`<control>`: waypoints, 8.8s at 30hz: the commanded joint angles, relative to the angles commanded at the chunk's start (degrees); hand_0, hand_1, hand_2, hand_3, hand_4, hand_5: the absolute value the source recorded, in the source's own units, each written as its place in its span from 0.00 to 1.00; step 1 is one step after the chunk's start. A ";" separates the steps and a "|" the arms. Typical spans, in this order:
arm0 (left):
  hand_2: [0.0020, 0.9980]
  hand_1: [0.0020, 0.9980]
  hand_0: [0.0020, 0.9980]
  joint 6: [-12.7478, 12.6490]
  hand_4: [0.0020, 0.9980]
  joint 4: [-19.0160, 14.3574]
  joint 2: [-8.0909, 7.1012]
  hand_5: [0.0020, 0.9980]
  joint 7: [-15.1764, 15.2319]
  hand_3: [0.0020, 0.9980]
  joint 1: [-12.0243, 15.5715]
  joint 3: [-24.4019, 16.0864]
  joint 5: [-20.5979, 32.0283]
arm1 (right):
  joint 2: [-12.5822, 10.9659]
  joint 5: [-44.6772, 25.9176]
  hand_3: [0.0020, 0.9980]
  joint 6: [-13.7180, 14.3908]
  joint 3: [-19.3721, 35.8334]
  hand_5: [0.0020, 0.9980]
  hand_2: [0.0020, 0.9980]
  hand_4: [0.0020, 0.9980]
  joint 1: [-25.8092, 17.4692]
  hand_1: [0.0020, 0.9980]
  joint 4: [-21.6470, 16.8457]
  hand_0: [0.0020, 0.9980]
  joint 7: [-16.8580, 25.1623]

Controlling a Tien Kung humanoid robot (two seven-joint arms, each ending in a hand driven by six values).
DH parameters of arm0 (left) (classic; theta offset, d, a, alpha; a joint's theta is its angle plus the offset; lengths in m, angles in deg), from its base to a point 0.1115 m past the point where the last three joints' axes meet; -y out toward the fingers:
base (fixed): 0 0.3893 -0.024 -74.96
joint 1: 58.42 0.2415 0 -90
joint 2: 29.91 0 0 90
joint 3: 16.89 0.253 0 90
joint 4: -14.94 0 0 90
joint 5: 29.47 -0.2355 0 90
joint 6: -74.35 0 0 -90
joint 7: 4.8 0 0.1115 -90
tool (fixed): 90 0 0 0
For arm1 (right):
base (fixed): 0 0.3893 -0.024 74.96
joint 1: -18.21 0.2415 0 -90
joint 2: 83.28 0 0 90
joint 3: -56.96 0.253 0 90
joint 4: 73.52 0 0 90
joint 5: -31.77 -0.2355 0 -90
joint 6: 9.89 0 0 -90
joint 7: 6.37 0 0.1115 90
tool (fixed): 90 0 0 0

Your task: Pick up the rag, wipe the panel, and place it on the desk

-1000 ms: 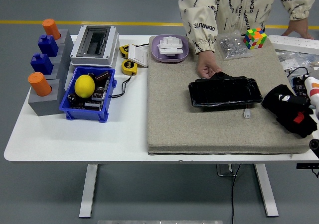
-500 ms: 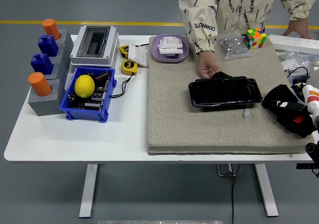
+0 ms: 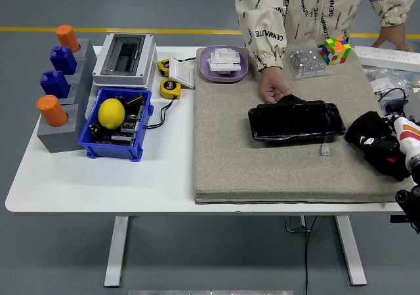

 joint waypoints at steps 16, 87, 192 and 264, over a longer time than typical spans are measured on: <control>0.66 0.64 0.61 0.04 0.63 0.05 0.00 0.44 0.01 0.56 -0.06 0.13 0.10 | 1.09 -0.47 0.76 2.57 -0.01 0.59 0.74 1.00 -0.21 0.69 1.44 0.71 0.51; 0.66 0.64 0.61 -0.04 0.63 -0.02 -0.13 0.44 0.03 0.56 -0.38 -0.42 -0.23 | 1.59 2.72 0.49 14.18 -3.89 0.11 0.45 0.91 2.88 0.42 -3.20 0.30 -0.88; 0.66 0.64 0.61 -0.11 0.63 -0.06 -0.57 0.44 -0.05 0.56 -1.97 0.26 0.02 | 12.39 -1.66 0.49 12.53 -33.40 0.12 0.45 0.90 14.78 0.43 -4.03 0.30 -1.44; 0.65 0.64 0.61 0.02 0.63 -0.05 -0.18 0.44 0.04 0.56 -0.82 -0.65 -0.11 | -3.46 0.43 0.49 10.71 -20.46 0.12 0.45 0.91 8.98 0.43 0.04 0.30 -1.89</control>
